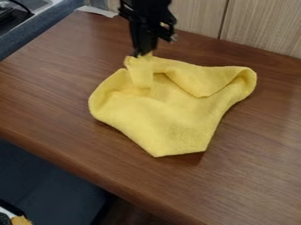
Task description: Unfoldt the cloth from top left to left
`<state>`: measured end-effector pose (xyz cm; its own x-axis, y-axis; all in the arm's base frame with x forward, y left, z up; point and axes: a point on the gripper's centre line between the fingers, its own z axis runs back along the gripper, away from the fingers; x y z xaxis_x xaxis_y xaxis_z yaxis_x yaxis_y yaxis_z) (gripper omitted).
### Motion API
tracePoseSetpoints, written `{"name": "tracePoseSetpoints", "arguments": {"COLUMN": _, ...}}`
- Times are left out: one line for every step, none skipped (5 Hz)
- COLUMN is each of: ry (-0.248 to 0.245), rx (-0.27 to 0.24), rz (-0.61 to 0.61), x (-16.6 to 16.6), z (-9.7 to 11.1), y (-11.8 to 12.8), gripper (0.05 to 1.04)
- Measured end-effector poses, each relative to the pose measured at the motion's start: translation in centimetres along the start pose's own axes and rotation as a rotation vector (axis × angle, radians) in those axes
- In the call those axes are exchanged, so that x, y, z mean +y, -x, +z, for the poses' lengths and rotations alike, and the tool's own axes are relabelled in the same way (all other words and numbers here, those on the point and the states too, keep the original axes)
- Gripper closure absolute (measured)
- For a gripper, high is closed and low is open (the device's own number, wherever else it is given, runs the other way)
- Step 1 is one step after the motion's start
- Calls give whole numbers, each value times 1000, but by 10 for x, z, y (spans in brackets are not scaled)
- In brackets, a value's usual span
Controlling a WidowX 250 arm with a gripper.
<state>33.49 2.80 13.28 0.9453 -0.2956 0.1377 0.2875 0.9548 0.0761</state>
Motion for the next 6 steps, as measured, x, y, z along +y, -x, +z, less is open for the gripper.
{"name": "tracePoseSetpoints", "arguments": {"ry": -24, "rx": -11, "rz": 76, "x": 28, "z": 14, "y": 18, "gripper": 998}}
{"name": "tracePoseSetpoints", "arguments": {"ry": -34, "rx": -8, "rz": 139, "x": 55, "z": 17, "y": 39, "gripper": 998}}
{"name": "tracePoseSetpoints", "arguments": {"ry": -54, "rx": 21, "rz": 185, "x": 77, "z": 12, "y": 61, "gripper": 998}}
{"name": "tracePoseSetpoints", "arguments": {"ry": -58, "rx": 62, "rz": 219, "x": 96, "z": -2, "y": 76, "gripper": 998}}
{"name": "tracePoseSetpoints", "arguments": {"ry": -52, "rx": 86, "rz": 207, "x": 103, "z": -24, "y": 82, "gripper": 998}}
{"name": "tracePoseSetpoints", "arguments": {"ry": -38, "rx": 107, "rz": 216, "x": 109, "z": -38, "y": 89, "gripper": 967}}
